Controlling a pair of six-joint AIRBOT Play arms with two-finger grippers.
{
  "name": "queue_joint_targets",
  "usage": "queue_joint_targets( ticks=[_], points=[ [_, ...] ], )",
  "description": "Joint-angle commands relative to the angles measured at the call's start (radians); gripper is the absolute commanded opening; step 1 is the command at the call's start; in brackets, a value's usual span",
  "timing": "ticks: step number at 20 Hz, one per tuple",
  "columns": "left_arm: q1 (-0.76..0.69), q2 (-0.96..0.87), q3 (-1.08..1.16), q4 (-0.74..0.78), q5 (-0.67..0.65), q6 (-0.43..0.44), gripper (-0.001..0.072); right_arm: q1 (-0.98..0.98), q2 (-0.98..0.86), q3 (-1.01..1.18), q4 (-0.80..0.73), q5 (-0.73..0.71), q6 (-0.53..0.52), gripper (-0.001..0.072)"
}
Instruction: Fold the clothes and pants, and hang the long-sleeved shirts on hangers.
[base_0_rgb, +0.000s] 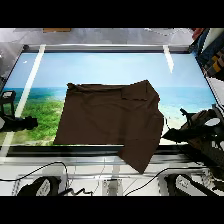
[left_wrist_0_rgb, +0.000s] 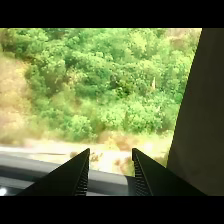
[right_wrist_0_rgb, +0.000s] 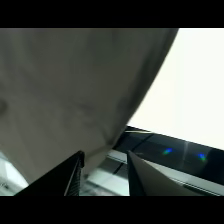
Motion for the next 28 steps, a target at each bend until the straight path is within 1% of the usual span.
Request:
queue_joint_targets(
  ticks=[1,4,6,8,9,12,13,16,17,19,21,22,24,25,26,28],
  points=[
    [0.0,0.001,-0.001,-0.003,-0.011,0.004,0.0303,-0.001,-0.013,-0.077,0.011,-0.122,0.047,0.0318],
    [0.0,0.001,-0.001,-0.003,-0.011,0.004,0.0303,-0.001,-0.084,-0.079,0.085,-0.154,0.039,0.0318],
    [0.0,0.0,-0.002,-0.003,-0.011,0.004,0.0303,-0.001,-0.132,-0.079,0.136,-0.15,-0.008,0.0318],
    [0.001,0.001,-0.003,-0.002,-0.012,0.004,0.0303,-0.001,-0.19,-0.079,0.145,-0.149,-0.021,0.0318],
    [0.001,0.0,-0.003,-0.002,-0.013,0.004,0.0303,-0.001,-0.209,-0.079,0.161,-0.14,-0.042,0.0318],
    [0.001,0.0,-0.022,-0.002,-0.012,0.004,0.0303,-0.001,-0.222,-0.078,0.272,-0.11,-0.142,0.031],
    [0.001,0.0,-0.035,-0.002,-0.012,0.004,0.0302,-0.001,-0.221,-0.077,0.291,-0.1,-0.16,0.0258],
    [0.021,0.0,-0.076,-0.003,-0.027,-0.008,0.0301,-0.001,-0.22,-0.072,0.298,-0.073,-0.166,0.0042],
    [0.037,0.0,-0.085,-0.003,-0.035,-0.024,0.0301,-0.001,-0.22,-0.069,0.298,-0.064,-0.165,0.0016],
    [0.088,0.0,-0.104,-0.01,-0.058,-0.026,0.03,-0.001,-0.216,-0.062,0.301,-0.065,-0.164,0.0015],
    [0.171,-0.007,-0.129,-0.069,-0.08,0.016,0.03,-0.001,-0.208,-0.062,0.31,-0.064,-0.164,0.0015],
    [0.223,-0.023,-0.14,-0.158,-0.098,0.069,0.03,-0.001,-0.204,-0.062,0.316,-0.063,-0.164,0.0015],
    [0.317,-0.072,-0.163,-0.381,-0.113,0.216,0.03,-0.001,-0.201,-0.062,0.332,-0.061,-0.164,0.0015],
    [0.349,-0.105,-0.171,-0.473,-0.112,0.271,0.0301,-0.001,-0.201,-0.062,0.333,-0.059,-0.164,0.0016],
    [0.367,-0.148,-0.173,-0.534,-0.114,0.295,0.0302,-0.001,-0.201,-0.062,0.333,-0.059,-0.164,0.0015],
    [0.361,-0.233,-0.173,-0.549,-0.131,0.296,0.0307,-0.001,-0.201,-0.062,0.333,-0.059,-0.163,0.0015]
  ],
)
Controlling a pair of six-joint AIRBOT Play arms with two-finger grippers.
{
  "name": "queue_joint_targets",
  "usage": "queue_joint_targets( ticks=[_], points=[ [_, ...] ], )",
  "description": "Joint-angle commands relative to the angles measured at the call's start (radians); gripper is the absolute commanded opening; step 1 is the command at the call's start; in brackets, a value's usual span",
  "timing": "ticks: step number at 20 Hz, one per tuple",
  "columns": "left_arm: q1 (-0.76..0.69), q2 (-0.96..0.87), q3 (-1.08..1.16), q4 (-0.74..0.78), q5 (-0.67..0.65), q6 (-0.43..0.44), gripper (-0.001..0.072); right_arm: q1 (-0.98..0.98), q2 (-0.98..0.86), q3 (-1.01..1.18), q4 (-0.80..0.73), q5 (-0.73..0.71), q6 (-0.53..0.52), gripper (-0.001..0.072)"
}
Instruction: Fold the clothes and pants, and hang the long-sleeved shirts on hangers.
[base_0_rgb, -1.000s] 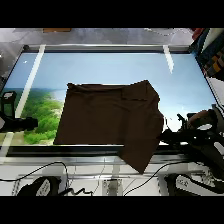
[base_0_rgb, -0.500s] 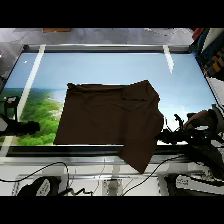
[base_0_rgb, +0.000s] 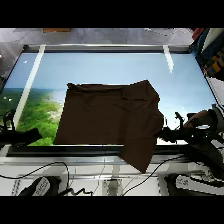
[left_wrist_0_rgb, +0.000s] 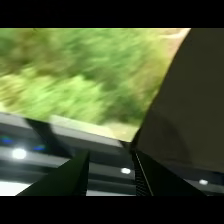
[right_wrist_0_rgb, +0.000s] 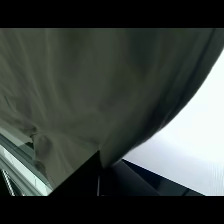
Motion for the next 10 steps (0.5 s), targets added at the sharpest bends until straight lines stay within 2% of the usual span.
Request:
queue_joint_targets(
  ticks=[1,2,3,9,10],
  points=[
    [0.037,-0.139,-0.012,-0.151,-0.043,0.093,0.0421,0.0,0.002,0.001,0.011,0.006,0.0,0.0015],
    [0.03,-0.183,-0.012,-0.151,-0.049,0.092,0.0588,0.0,0.002,0.001,0.011,0.006,0.0,0.0015],
    [0.028,-0.23,-0.012,-0.155,-0.05,0.092,0.0624,0.0,0.002,0.001,0.011,0.006,0.0,0.0015],
    [0.023,-0.403,-0.013,-0.182,-0.058,0.156,0.0621,0.0,0.002,0.001,0.014,0.009,0.002,0.0016],
    [0.023,-0.414,-0.013,-0.185,-0.056,0.171,0.0576,0.0,0.002,0.001,0.014,0.01,0.002,0.0015]
  ],
)
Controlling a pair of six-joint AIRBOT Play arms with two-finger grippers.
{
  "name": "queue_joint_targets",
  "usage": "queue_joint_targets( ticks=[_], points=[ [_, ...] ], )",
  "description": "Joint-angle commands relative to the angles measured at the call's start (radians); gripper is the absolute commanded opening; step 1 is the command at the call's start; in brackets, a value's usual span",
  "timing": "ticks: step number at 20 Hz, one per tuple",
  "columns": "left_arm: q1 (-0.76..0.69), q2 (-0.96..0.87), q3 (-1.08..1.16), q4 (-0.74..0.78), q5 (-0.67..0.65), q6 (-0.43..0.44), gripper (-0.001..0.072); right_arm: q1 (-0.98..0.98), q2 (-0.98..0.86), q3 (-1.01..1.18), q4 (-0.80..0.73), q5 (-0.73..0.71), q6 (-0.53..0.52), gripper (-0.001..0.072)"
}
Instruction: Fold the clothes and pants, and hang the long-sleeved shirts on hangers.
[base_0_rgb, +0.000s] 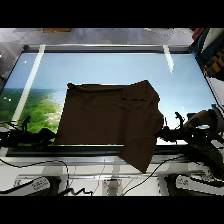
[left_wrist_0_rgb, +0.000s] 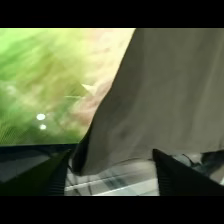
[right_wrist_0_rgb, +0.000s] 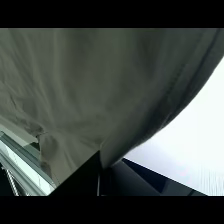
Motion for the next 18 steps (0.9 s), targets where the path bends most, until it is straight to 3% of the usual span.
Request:
queue_joint_targets(
  ticks=[1,4,7,8,9,10,14,18],
  points=[
    [-0.001,-0.071,-0.003,0.003,0.028,0.061,0.0502,0.0,0.0,0.001,0.002,0.003,0.001,0.0016],
    [-0.006,-0.074,-0.003,-0.009,0.023,0.082,0.0315,0.0,0.0,0.001,0.014,0.018,0.001,0.0015],
    [-0.039,-0.074,-0.003,-0.01,0.019,0.094,0.0288,0.0,0.0,0.001,0.016,0.02,0.001,0.0015],
    [-0.059,-0.074,-0.003,-0.01,0.02,0.104,0.0226,0.0,0.0,0.001,0.016,0.02,0.001,0.0015],
    [-0.082,-0.074,-0.003,-0.011,0.022,0.109,0.009,0.0,0.001,0.001,0.017,0.021,0.001,0.0015],
    [-0.103,-0.073,-0.003,-0.028,0.023,0.129,0.0013,0.0,0.003,0.001,0.018,0.021,0.001,0.0015],
    [-0.125,-0.053,0.034,-0.16,0.017,0.167,0.0012,0.0,0.003,0.038,0.029,0.092,0.001,0.0014],
    [-0.125,0.06,0.2,-0.172,-0.071,0.166,0.0012,0.0,0.097,0.156,0.126,0.18,0.002,0.0012]
  ],
)
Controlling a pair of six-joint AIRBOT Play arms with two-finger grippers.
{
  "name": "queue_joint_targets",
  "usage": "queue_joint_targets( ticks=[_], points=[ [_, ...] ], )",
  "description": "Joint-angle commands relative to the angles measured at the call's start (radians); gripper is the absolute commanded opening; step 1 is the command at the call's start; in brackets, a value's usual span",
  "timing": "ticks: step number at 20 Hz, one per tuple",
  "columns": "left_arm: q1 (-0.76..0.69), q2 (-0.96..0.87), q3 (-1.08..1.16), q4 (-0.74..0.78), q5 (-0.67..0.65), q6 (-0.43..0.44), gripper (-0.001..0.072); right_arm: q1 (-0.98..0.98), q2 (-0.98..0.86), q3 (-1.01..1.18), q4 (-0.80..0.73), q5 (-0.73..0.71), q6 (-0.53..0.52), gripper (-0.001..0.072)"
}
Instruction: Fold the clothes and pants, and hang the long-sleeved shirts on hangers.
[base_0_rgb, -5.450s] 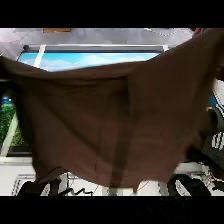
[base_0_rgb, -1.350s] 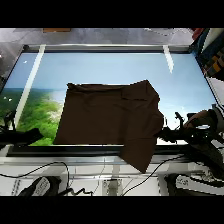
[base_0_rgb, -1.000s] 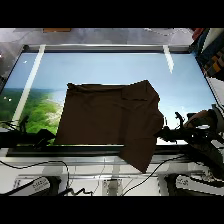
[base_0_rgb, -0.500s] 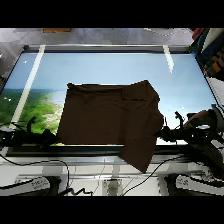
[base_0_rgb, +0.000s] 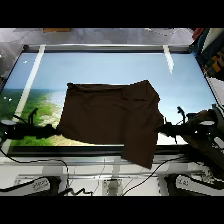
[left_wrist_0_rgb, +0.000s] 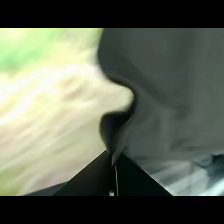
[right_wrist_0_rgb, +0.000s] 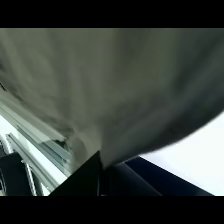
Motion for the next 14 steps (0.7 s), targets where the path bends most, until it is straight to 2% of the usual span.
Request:
queue_joint_targets(
  ticks=[1,5,8,10,14],
  points=[
    [-0.004,0.115,0.146,-0.069,-0.08,0.008,0.0012,0.0,0.112,0.101,0.103,0.06,0.007,0.0012],
    [-0.004,0.33,0.346,-0.284,-0.023,0.013,0.0012,0.04,0.362,0.313,0.142,0.051,0.09,0.0013],
    [-0.003,0.49,0.444,-0.457,0.092,0.066,0.0012,0.09,0.517,0.516,0.142,-0.009,0.108,0.0013],
    [-0.003,0.606,0.47,-0.512,0.207,0.088,0.0012,0.105,0.606,0.645,0.142,-0.109,0.133,0.0013],
    [-0.003,0.84,0.472,-0.51,0.52,0.099,0.0012,0.105,0.75,0.836,0.142,-0.259,0.14,0.0013]
  ],
)
